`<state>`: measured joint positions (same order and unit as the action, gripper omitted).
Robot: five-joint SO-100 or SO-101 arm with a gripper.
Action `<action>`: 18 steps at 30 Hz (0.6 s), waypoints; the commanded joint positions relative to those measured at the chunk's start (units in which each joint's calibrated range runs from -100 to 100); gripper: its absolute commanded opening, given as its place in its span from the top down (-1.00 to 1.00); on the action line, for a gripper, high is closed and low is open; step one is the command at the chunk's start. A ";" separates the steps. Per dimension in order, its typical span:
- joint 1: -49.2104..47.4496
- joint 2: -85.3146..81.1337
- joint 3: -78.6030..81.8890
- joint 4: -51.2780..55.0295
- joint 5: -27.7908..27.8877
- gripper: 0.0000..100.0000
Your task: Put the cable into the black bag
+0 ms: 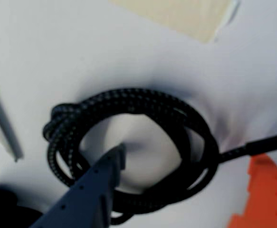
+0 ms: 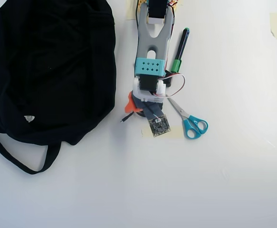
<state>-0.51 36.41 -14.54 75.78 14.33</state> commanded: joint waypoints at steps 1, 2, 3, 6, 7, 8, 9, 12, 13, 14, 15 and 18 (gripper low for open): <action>0.22 1.02 -1.99 -0.85 -0.23 0.33; 0.22 1.27 -2.08 -0.85 -0.23 0.33; 0.22 1.27 -2.08 -0.85 -0.23 0.33; 0.22 1.35 -2.08 -0.85 -0.23 0.35; 0.22 1.35 -2.08 -0.85 -0.23 0.35; 0.22 1.35 -2.08 -0.85 -0.23 0.35; 0.22 1.35 -2.08 -0.85 -0.23 0.35; 0.22 1.35 -2.08 -0.85 -0.02 0.35; 0.22 1.35 -2.08 -0.85 0.09 0.35; 0.22 1.35 -2.08 -0.85 0.14 0.35; 0.22 1.35 -2.08 -0.85 0.30 0.35; 0.22 1.35 -2.08 -0.85 0.40 0.35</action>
<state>-0.51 37.65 -15.80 75.78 14.43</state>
